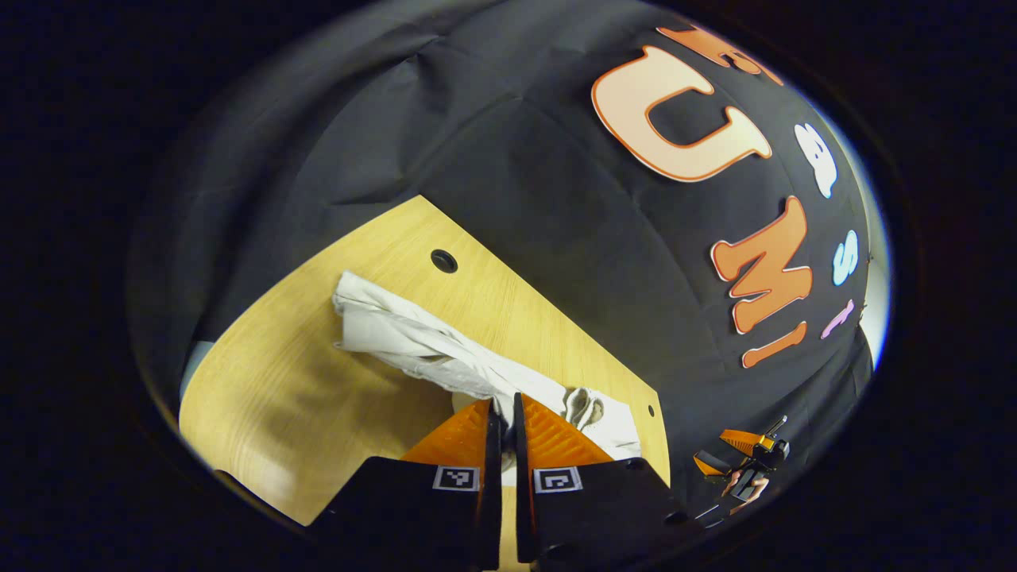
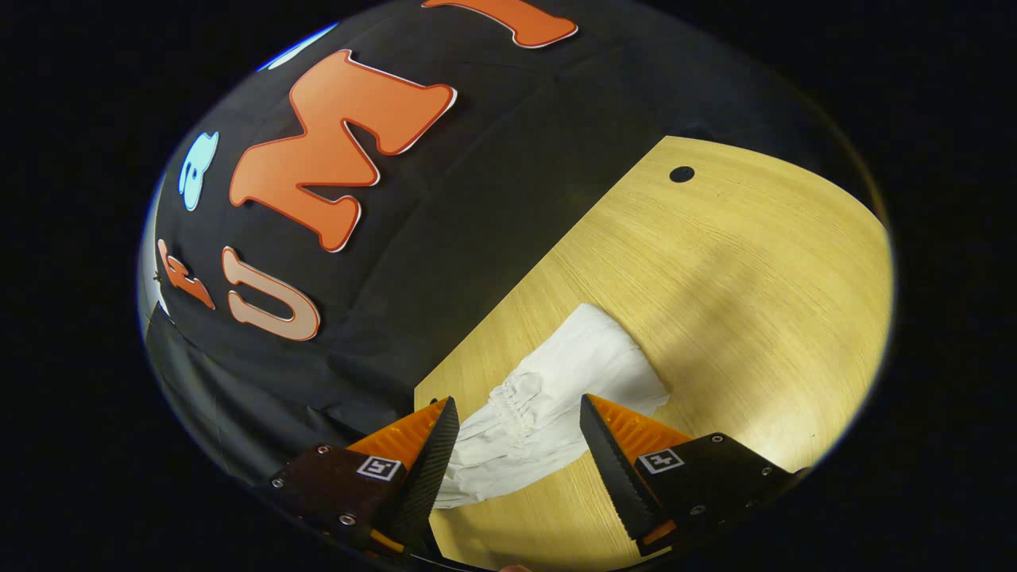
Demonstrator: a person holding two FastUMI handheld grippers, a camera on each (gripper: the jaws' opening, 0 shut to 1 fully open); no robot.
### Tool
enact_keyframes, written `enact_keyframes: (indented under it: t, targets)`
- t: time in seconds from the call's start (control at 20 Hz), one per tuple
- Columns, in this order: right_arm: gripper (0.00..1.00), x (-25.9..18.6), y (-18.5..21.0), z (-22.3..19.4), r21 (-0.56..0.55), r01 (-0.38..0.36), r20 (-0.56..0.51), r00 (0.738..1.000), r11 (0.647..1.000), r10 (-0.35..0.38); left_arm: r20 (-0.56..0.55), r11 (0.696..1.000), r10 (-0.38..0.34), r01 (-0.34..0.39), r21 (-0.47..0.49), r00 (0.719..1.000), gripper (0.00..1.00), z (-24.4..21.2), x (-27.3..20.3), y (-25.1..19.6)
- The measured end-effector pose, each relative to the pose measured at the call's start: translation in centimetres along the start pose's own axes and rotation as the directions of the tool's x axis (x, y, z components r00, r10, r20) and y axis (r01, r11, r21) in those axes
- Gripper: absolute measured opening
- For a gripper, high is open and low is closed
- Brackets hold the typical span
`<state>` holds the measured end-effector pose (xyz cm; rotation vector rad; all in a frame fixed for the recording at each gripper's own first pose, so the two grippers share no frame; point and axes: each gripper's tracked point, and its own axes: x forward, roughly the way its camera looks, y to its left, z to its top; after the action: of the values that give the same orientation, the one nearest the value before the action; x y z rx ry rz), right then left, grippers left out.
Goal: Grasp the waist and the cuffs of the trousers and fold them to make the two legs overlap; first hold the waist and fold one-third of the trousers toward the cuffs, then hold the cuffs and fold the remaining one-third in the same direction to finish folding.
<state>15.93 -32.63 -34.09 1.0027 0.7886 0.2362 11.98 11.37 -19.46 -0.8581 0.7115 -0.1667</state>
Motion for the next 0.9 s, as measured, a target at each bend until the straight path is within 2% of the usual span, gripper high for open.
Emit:
enact_keyframes:
  t: [0.15, 0.25, 0.35, 0.45, 0.6, 0.65, 0.7, 0.75, 0.9]
  targets:
    - [0.93, -0.6, -1.3, 0.8, 0.008, -0.003, -0.011, 1.000, 1.000, 0.003, -0.013, 1.000, 0.023, -0.022, 0.020, 1.000, 0.11, -1.6, 0.7, -0.8]
    - [0.93, -0.8, -2.3, 1.4, 0.011, 0.004, -0.015, 1.000, 1.000, -0.004, -0.024, 0.999, 0.051, -0.051, -0.015, 0.998, 0.11, -2.4, 1.2, -0.4]
    - [0.93, -0.6, -2.9, 2.1, 0.026, 0.008, -0.015, 1.000, 1.000, -0.007, -0.014, 0.991, 0.109, -0.110, -0.076, 0.994, 0.11, -2.8, 1.3, 1.7]
    - [0.93, -0.3, -2.8, 2.6, 0.043, 0.005, -0.013, 1.000, 0.999, -0.004, -0.026, 0.970, 0.170, -0.172, -0.172, 0.985, 0.11, -3.3, 0.9, 5.2]
    - [0.93, 0.4, -2.1, 2.3, 0.047, -0.002, -0.022, 1.000, 0.999, 0.003, -0.038, 0.925, 0.194, -0.196, -0.325, 0.980, 0.12, -3.8, 0.1, 9.2]
    - [0.93, 0.6, -1.9, 2.0, 0.041, 0.003, -0.027, 1.000, 0.999, -0.002, -0.034, 0.911, 0.210, -0.208, -0.356, 0.977, 0.24, -3.6, 0.1, 10.7]
    - [0.93, 0.8, -1.7, 1.9, 0.035, 0.004, -0.032, 0.999, 0.999, -0.003, -0.020, 0.896, 0.222, -0.212, -0.390, 0.975, 0.31, -3.1, 0.0, 12.1]
    - [0.93, 1.0, -1.5, 1.6, 0.030, 0.009, -0.038, 0.999, 1.000, -0.008, -0.013, 0.881, 0.225, -0.209, -0.423, 0.974, 0.33, -2.6, 0.2, 13.1]
    - [0.93, 1.5, -0.9, 1.1, 0.017, 0.019, -0.047, 0.999, 1.000, -0.018, 0.021, 0.852, 0.210, -0.173, -0.494, 0.977, 0.74, -1.0, 0.5, 15.5]
